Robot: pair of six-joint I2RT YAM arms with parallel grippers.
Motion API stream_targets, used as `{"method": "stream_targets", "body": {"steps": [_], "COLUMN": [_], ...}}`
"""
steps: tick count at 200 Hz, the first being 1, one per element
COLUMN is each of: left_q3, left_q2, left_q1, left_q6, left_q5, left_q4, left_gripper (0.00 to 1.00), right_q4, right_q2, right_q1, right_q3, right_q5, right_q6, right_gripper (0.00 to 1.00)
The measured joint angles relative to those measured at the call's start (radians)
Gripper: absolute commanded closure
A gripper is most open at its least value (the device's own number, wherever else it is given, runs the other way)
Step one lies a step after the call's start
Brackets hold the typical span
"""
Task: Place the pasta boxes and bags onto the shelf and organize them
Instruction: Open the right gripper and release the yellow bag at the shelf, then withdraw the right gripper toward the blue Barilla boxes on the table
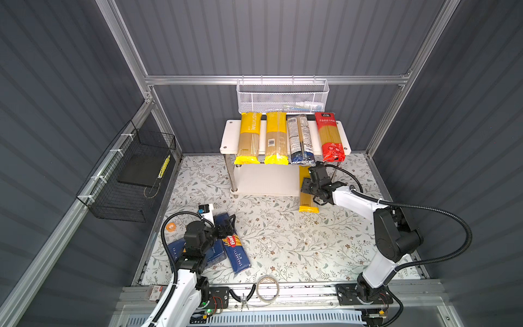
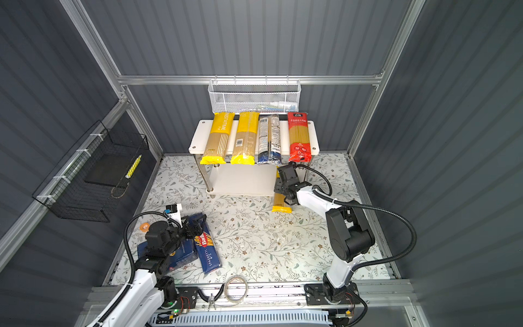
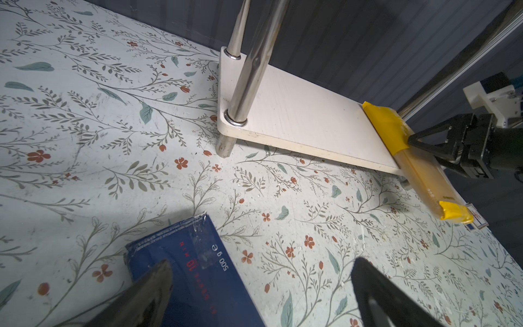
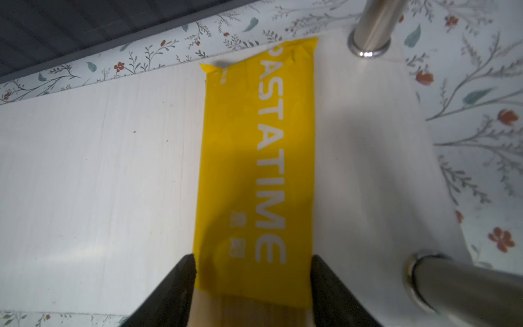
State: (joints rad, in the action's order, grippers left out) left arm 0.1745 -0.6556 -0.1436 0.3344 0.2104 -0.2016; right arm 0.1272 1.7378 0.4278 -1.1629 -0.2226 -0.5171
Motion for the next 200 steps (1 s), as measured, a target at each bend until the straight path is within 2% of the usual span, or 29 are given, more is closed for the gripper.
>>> {"method": "stream_targets", "body": {"steps": [42,87,131,157,200], "left_q3": [0.000,0.000,0.000,0.000,0.000], "left_q2": [0.003,0.003,-0.003,0.004,0.024], "left_q1": [0.000,0.000,0.000,0.000,0.000], "left_q6": [0.000,0.000,0.000,0.000,0.000], "left_q5": [0.000,0.000,0.000,-0.001,-0.001], "left_q4": [-0.002,-0.002,-0.002,-0.002,0.000], "left_gripper": [0.00,0.00,0.00,0.00,0.00], "right_q4": [-0.009,-0.002,0.065,0.092,0.095], "right_q2": [-0.056,-0.254,-0.474,-0.587,-0.594], "right_q1": [0.000,0.027,0.176,0.259,0.306], "right_q3": [0.013,0.160,0.284,0.336,0.390], "right_q5": [0.014,0.011,-0.017,0.021,0.127], "right_q6": [-0.011,-0.046,-0.061,-0.059,-0.068], "right_gripper": [0.22,0.18,0.14,0.13,0.13]}}
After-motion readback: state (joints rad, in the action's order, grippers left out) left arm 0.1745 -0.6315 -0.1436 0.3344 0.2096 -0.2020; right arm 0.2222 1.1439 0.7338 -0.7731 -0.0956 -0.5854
